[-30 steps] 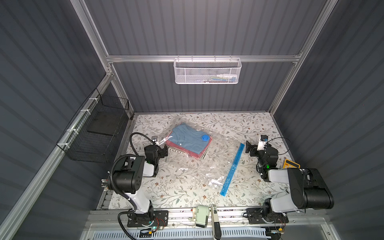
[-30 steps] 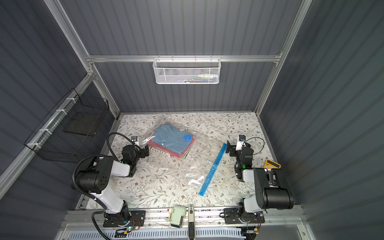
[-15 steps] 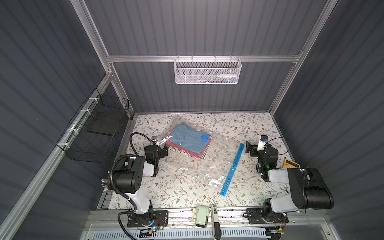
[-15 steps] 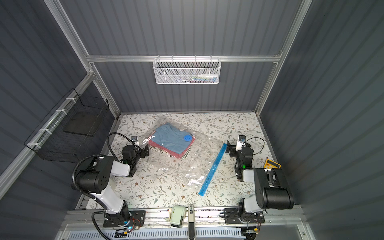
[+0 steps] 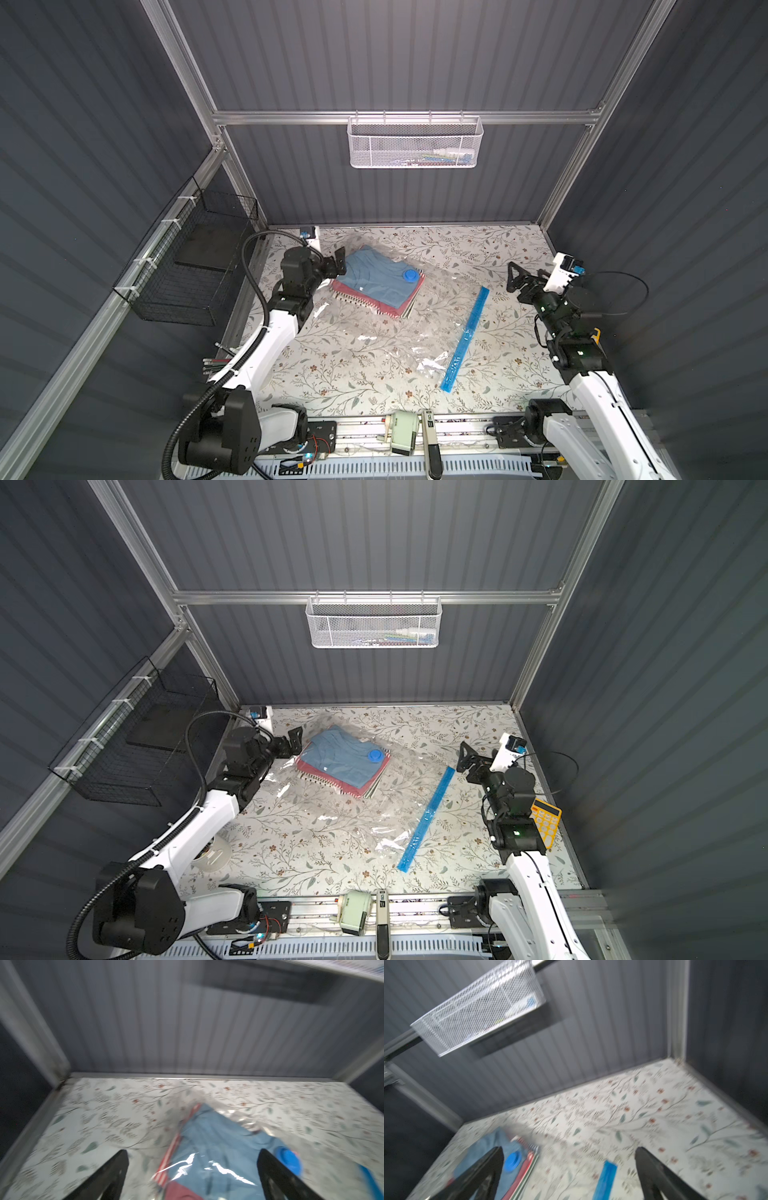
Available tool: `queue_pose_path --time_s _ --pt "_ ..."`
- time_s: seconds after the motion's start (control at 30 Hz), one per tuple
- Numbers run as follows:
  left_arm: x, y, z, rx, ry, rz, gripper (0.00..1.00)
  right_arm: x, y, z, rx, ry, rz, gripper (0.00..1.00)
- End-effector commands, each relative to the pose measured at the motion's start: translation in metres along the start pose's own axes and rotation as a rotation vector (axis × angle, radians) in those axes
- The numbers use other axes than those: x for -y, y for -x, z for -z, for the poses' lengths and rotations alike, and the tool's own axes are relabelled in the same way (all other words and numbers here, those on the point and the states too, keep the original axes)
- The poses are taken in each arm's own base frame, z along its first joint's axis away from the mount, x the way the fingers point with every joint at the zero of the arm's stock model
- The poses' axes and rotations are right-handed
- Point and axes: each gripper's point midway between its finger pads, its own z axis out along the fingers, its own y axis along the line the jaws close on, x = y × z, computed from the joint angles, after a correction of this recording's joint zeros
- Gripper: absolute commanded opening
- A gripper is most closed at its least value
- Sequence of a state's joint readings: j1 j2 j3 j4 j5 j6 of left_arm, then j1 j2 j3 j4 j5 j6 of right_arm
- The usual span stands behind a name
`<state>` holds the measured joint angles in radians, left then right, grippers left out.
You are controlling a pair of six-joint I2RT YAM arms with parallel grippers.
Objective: Take the tank top out of the vacuum bag
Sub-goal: Open the vacuum bag at the center of the board.
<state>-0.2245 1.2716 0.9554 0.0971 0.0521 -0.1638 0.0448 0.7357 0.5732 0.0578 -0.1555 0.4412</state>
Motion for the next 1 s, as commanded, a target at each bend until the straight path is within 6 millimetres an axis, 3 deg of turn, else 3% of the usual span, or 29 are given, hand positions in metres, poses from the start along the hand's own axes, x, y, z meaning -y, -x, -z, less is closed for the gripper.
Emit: queue_pose_path --time_s 0.0,0.07,0.13,0.23,0.37,0.5,0.63,0.77,0.97 --pt "0.071 -0.082 0.008 -0.461 -0.335 0.154 0.94 -0.011 -0.124 0.015 -0.494 0.042 -0.273 0.98" --pt "0.110 -0.094 0.019 -0.550 -0.468 0.132 0.94 -0.028 -0.147 0.019 -0.563 0.104 -0.331 0.92" --pt "0.134 -0.108 0.031 -0.590 -0.500 0.078 0.95 -0.036 -0.166 0.022 -0.606 0.137 -0.376 0.88" --pt "0.153 -0.129 0.050 -0.628 -0.489 0.035 0.94 -0.035 -0.183 0.026 -0.636 0.126 -0.390 0.86" --pt "0.140 -0.160 0.060 -0.651 -0.358 -0.025 0.93 -0.029 -0.189 0.031 -0.637 0.105 -0.378 0.82" --pt "0.125 -0.178 0.056 -0.681 -0.286 -0.043 0.92 -0.017 -0.199 0.031 -0.638 0.058 -0.370 0.81" --pt "0.131 -0.177 0.040 -0.696 -0.291 -0.059 0.88 -0.014 -0.205 0.026 -0.652 0.045 -0.382 0.80" --pt "0.144 -0.171 0.028 -0.696 -0.322 -0.038 0.86 -0.007 -0.203 0.017 -0.617 0.010 -0.362 0.66" --pt "0.150 -0.176 0.032 -0.700 -0.342 -0.021 0.86 0.002 -0.198 0.012 -0.592 -0.048 -0.337 0.55"
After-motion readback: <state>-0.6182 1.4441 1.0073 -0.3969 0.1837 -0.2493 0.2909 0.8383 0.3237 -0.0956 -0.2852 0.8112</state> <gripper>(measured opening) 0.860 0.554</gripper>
